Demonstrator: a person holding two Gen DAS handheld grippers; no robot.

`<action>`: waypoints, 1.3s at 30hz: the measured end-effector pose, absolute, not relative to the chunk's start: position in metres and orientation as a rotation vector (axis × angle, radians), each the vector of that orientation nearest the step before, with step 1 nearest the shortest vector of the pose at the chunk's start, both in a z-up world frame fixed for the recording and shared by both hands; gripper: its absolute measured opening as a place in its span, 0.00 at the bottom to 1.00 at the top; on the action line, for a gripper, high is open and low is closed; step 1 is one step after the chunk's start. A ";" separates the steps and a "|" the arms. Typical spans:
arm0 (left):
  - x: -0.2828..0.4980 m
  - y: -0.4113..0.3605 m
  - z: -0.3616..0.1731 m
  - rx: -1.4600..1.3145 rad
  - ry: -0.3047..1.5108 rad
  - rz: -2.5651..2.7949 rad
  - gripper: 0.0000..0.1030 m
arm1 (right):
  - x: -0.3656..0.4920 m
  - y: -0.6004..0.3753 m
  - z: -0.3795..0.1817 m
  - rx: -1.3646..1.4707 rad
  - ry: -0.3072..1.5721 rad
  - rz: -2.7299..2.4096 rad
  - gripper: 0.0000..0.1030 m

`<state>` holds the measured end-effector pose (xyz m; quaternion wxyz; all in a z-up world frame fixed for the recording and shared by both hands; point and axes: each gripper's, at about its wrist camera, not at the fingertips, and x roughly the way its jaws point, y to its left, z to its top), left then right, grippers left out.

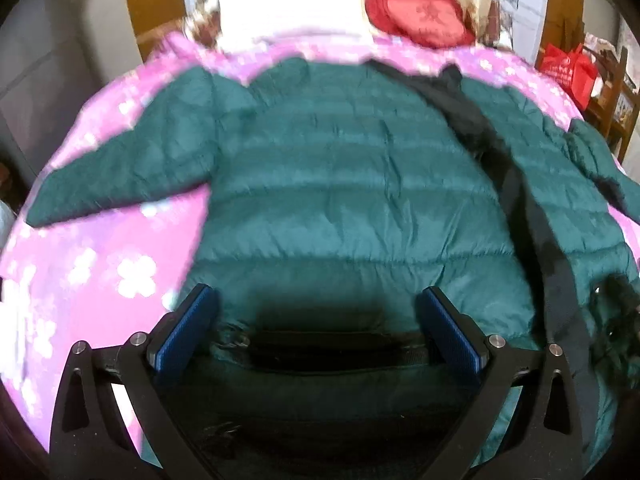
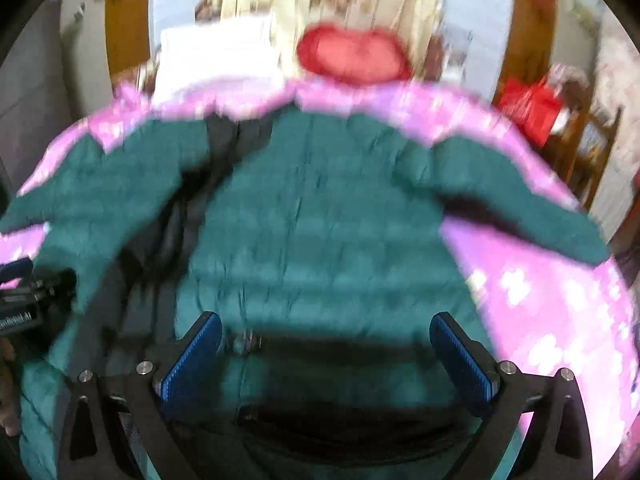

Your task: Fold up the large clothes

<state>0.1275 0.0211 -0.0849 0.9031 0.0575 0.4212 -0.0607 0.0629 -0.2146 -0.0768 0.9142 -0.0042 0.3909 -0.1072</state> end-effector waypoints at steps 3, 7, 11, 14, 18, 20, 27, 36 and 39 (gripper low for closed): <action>0.112 0.021 -0.063 0.140 0.743 -0.087 1.00 | 0.047 -0.215 -0.052 -0.022 0.675 -0.254 1.00; 0.094 0.022 -0.042 0.153 0.624 -0.054 1.00 | 0.026 -0.216 -0.026 -0.003 0.530 -0.269 1.00; 0.081 0.026 -0.032 0.123 0.559 -0.109 1.00 | 0.021 -0.221 -0.019 0.049 0.518 -0.275 1.00; 0.079 0.027 -0.031 0.104 0.572 -0.138 1.00 | 0.020 -0.220 -0.007 0.027 0.514 -0.303 1.00; 0.080 0.025 -0.033 0.086 0.598 -0.157 1.00 | 0.032 -0.214 0.013 0.023 0.516 -0.262 1.00; 0.080 0.024 -0.034 0.081 0.608 -0.151 1.00 | 0.042 -0.212 0.014 0.023 0.523 -0.247 1.00; 0.083 0.023 -0.041 0.091 0.634 -0.141 1.00 | 0.040 -0.214 -0.037 -0.092 0.505 -0.405 1.00; 0.090 0.019 -0.050 0.112 0.676 -0.124 1.00 | 0.046 -0.233 -0.042 -0.012 0.566 -0.392 1.00; 0.090 0.018 -0.052 0.117 0.678 -0.120 1.00 | 0.047 -0.232 -0.043 -0.014 0.573 -0.382 1.00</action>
